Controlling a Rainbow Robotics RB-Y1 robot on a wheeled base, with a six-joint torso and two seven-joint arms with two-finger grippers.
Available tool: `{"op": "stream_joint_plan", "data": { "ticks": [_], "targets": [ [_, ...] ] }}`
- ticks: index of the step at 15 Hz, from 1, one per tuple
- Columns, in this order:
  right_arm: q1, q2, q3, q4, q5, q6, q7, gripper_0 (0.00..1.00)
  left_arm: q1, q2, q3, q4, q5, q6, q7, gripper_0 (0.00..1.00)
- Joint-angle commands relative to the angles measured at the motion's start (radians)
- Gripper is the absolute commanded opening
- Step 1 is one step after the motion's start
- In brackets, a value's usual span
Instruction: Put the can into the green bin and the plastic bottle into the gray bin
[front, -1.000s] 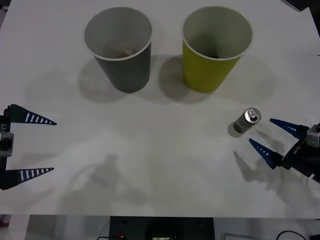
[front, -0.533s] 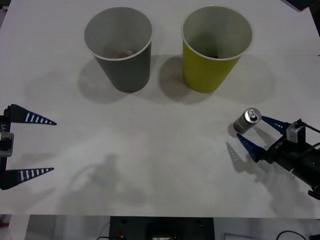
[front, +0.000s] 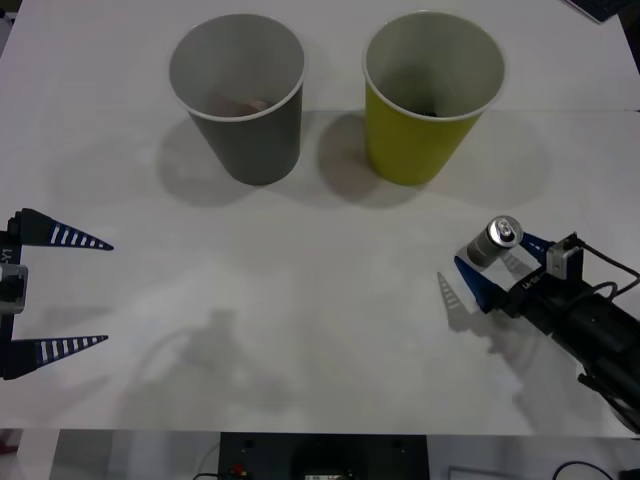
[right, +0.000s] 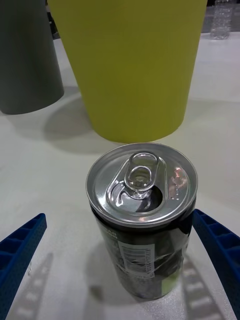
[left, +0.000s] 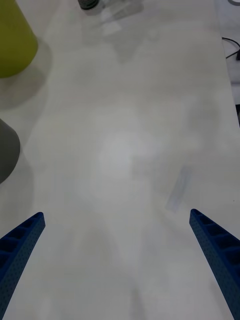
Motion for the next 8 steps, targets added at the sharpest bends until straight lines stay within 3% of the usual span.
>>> {"op": "stream_joint_plan", "data": {
  "ticks": [1, 6, 7, 8],
  "targets": [
    [-0.005, 0.028, 0.0, 0.0, 0.0, 0.032, 0.006, 1.0, 0.0, 0.0, 0.0, 0.0, 0.0, 0.0, 0.0, 1.0],
    [-0.013, 0.057, 0.009, 0.0, 0.0, 0.075, 0.015, 1.0, 0.0, 0.0, 0.0, 0.0, 0.0, 0.0, 0.0, 1.0],
    [-0.015, 0.055, 0.011, 0.0, 0.0, 0.076, 0.016, 0.96, 0.0, 0.0, 0.0, 0.0, 0.0, 0.0, 0.0, 1.0],
    [-0.016, 0.055, 0.012, 0.0, 0.0, 0.076, 0.018, 0.49, 0.0, 0.0, 0.0, 0.0, 0.0, 0.0, 0.0, 1.0]
  ]
}}
